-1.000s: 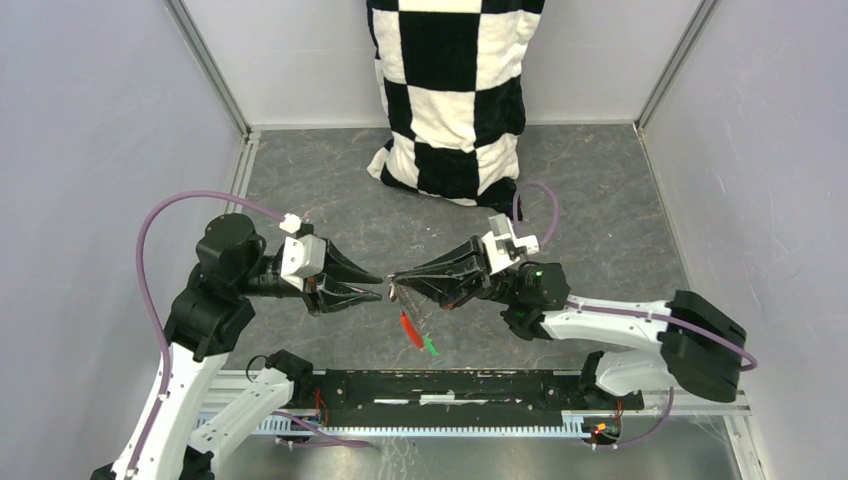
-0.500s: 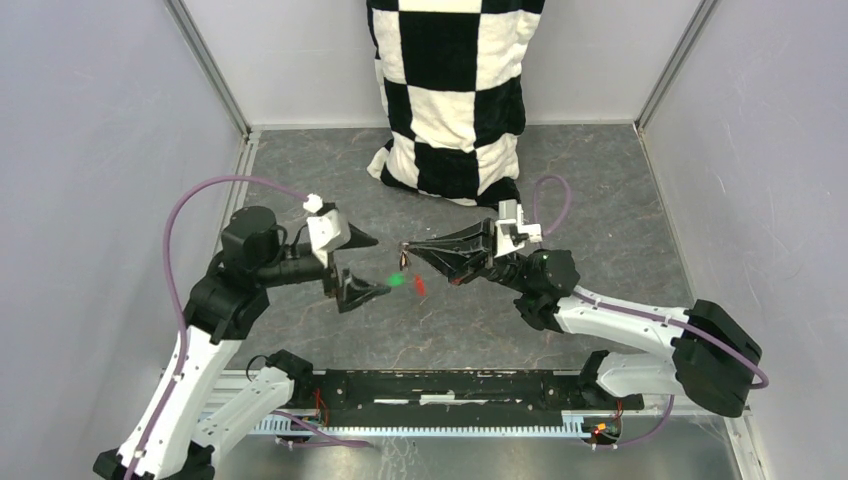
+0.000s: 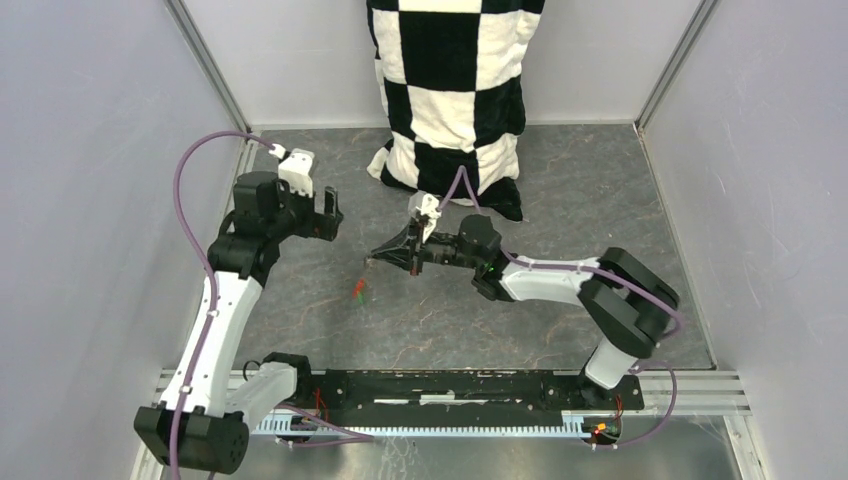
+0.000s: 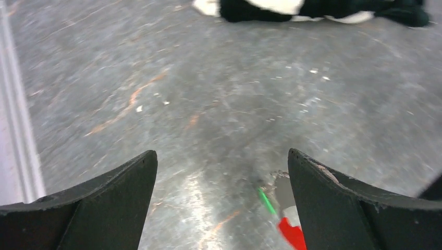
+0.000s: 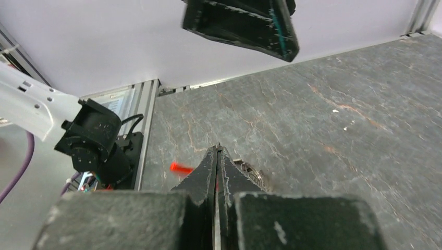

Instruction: Put the keys on the keyring

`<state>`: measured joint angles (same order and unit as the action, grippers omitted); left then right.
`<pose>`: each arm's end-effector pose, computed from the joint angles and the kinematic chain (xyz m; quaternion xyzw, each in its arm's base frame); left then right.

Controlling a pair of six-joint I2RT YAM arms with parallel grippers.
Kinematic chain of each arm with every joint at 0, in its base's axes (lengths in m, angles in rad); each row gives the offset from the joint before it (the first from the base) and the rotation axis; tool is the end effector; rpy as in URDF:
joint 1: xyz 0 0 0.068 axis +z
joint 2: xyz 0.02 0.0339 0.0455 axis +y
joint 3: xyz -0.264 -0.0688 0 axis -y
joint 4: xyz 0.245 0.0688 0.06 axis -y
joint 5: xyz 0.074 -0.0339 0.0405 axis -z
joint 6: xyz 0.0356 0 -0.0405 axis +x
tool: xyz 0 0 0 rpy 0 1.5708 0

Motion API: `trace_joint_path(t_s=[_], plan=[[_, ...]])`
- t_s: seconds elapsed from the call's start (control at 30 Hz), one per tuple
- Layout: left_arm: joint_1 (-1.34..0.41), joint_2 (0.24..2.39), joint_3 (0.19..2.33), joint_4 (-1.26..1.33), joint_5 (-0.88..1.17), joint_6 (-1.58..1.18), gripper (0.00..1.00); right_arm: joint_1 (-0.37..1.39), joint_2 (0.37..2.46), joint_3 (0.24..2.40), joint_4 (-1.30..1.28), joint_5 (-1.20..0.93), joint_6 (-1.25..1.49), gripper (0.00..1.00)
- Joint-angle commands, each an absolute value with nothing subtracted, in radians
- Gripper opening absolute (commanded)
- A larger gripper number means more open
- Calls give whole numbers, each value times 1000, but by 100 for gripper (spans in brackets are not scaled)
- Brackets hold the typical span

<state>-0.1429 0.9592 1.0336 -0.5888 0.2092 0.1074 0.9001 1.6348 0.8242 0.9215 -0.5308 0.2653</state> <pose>0.1999 -0.0362 0.3541 0.1594 0.8457 -0.0991 0.4995 0.2054 0.2879 0.2523 -0.3865 0.5503 0.5418 0.5042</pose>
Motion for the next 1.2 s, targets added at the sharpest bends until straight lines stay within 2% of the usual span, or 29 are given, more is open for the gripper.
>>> trace_joint_path(t_s=[0.0,0.13,0.27,0.43,0.57,0.77,0.8,0.83,1.0,1.17], plan=[[-78,984,1075,-486,92,67,100,880,1746,927,1153,-618,378,1],[-67,1025,1055,-431,108,79,100,820,1830,890,1273,-628,481,3],[-43,1073,1025,-392,108,73,100,753,1808,755,1247,-642,470,18],[-6,1107,1006,-377,123,79,100,709,1697,661,913,-630,207,26],[-2,1123,999,-375,142,75,100,690,1633,660,679,-550,76,39],[56,1123,967,-357,234,55,100,651,1407,609,515,-346,9,67],[66,1124,956,-335,250,47,100,640,1358,603,480,-299,-22,79],[78,1128,943,-307,267,40,100,629,1319,599,444,-228,-30,98],[126,1166,774,31,287,30,100,571,1101,540,355,299,-28,98],[141,1225,554,426,336,16,100,485,905,298,589,591,-49,98]])
